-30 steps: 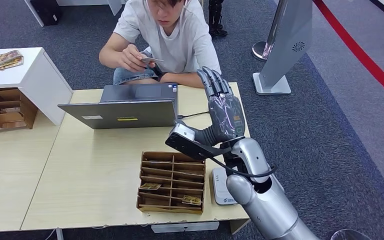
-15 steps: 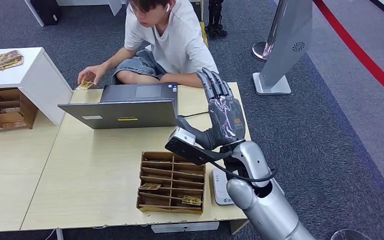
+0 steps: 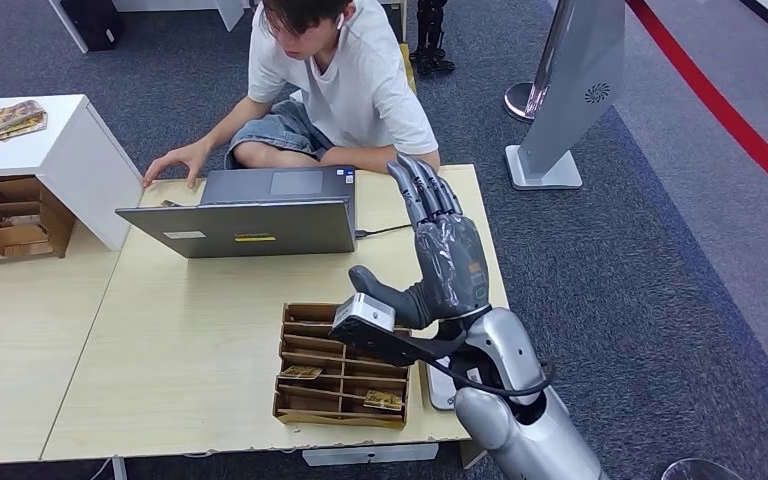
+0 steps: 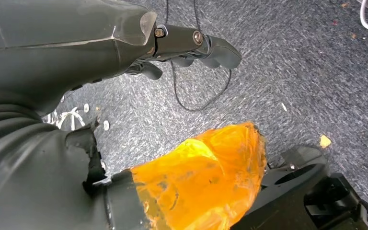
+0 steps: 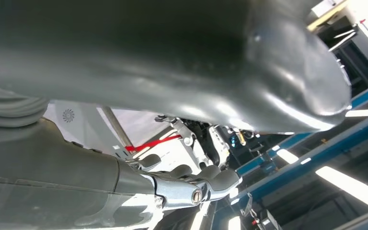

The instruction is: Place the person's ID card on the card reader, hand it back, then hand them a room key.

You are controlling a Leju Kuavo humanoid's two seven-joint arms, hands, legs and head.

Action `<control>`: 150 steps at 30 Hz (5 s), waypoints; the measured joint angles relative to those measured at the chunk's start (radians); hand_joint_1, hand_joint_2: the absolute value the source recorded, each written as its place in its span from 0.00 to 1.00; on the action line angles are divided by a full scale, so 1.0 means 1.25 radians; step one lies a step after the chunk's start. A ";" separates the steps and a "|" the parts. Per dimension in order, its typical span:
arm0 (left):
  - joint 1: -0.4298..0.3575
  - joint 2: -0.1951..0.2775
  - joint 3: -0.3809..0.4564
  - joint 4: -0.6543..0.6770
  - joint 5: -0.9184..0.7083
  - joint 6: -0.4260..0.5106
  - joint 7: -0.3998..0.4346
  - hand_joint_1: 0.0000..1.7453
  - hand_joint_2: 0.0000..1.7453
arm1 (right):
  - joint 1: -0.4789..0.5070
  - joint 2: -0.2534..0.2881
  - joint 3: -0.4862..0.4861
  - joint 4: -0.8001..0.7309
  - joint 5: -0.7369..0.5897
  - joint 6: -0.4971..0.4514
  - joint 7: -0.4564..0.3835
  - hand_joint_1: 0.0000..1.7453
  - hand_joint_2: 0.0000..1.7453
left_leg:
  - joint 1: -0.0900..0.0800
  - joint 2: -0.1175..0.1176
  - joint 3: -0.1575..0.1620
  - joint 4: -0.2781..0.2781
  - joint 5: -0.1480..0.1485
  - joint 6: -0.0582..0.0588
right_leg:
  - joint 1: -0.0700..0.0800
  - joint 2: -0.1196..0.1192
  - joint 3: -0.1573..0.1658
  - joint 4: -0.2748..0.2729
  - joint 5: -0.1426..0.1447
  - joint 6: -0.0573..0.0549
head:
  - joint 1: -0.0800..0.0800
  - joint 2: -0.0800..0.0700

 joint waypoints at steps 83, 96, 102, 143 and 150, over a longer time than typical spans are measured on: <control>0.014 -0.001 0.059 0.000 -0.007 0.021 -0.012 0.00 0.00 | 0.178 -0.030 0.058 0.074 0.055 -0.007 0.012 0.00 1.00 | 0.000 0.000 0.000 0.000 0.000 0.000 | 0.000 0.000 0.000 0.000 0.000 0.000 | 0.000 0.000; 0.017 -0.001 0.068 0.000 -0.010 0.023 -0.015 0.00 0.00 | 0.193 -0.030 0.036 0.065 0.066 0.002 0.011 0.00 1.00 | 0.000 0.000 0.000 0.000 0.000 0.000 | 0.000 0.000 0.000 0.000 0.000 0.000 | 0.000 0.000; 0.017 -0.001 0.069 0.000 -0.017 0.021 -0.014 0.00 0.00 | 0.192 -0.030 0.038 0.076 0.071 0.020 0.008 0.00 1.00 | 0.000 0.000 0.000 0.000 0.000 0.000 | 0.000 0.000 0.000 0.000 0.000 0.000 | 0.000 0.000; 0.015 -0.002 0.069 0.000 -0.046 0.012 -0.006 0.00 0.00 | 0.165 -0.032 0.050 0.161 0.080 0.066 0.041 0.82 1.00 | 0.000 0.000 0.000 0.000 0.000 0.000 | 0.000 0.000 0.000 0.000 0.000 0.000 | 0.000 0.000; 0.015 -0.003 0.069 0.000 -0.048 0.012 -0.005 0.00 0.00 | 0.163 -0.033 0.049 0.167 0.076 0.066 0.034 0.94 1.00 | 0.000 0.000 0.000 0.000 0.000 0.000 | 0.000 0.000 0.000 0.000 0.000 0.000 | 0.000 0.000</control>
